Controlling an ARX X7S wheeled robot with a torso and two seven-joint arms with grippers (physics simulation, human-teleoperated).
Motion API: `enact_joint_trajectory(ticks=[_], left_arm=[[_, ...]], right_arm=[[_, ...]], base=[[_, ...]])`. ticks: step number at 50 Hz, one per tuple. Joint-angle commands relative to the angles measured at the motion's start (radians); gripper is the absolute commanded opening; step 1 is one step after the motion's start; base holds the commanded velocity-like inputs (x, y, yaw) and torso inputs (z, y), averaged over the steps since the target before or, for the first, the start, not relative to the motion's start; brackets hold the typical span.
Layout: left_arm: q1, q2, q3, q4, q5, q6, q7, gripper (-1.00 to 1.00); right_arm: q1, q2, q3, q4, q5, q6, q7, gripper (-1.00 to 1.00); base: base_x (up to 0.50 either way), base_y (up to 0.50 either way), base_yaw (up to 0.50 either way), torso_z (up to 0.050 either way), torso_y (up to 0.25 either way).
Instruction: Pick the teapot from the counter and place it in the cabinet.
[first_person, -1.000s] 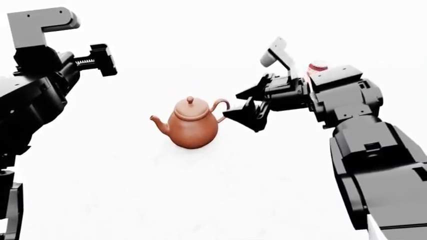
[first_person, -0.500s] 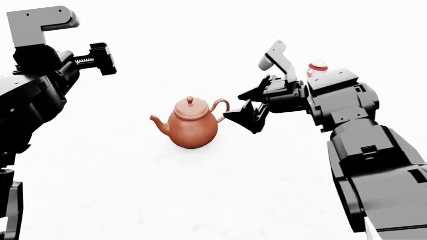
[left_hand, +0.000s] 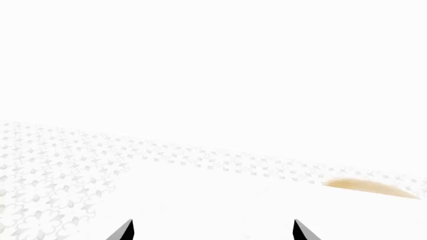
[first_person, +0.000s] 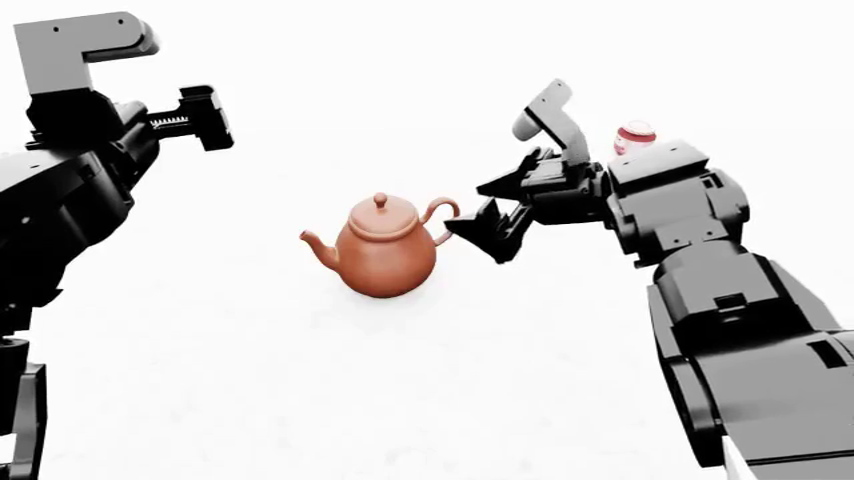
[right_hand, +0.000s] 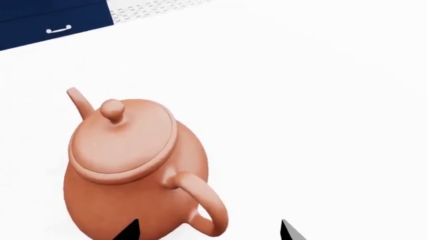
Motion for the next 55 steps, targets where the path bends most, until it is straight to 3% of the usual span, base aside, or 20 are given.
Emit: enact_joint_trajectory(ticks=[1, 23, 55], left_arm=[[0.001, -0.001, 0.0, 0.001, -0.001, 0.0, -0.002, 1.0], [0.0, -0.002, 0.002, 0.001, -0.003, 0.001, -0.002, 1.0], [0.019, -0.014, -0.012, 0.029, -0.018, -0.007, -0.023, 1.0]], right_arm=[[-0.005, -0.004, 0.0, 0.0, -0.002, 0.005, 0.064, 1.0], [-0.017, -0.022, -0.011, 0.0, 0.001, -0.039, -0.001, 1.0], [-0.022, -0.046, -0.01, 0.0, 0.0, -0.033, 0.065, 1.0]], base=[[0.0, 0.0, 0.0, 0.0, 0.0], [0.0, 0.0, 0.0, 0.0, 0.0], [0.0, 0.0, 0.0, 0.0, 0.0]])
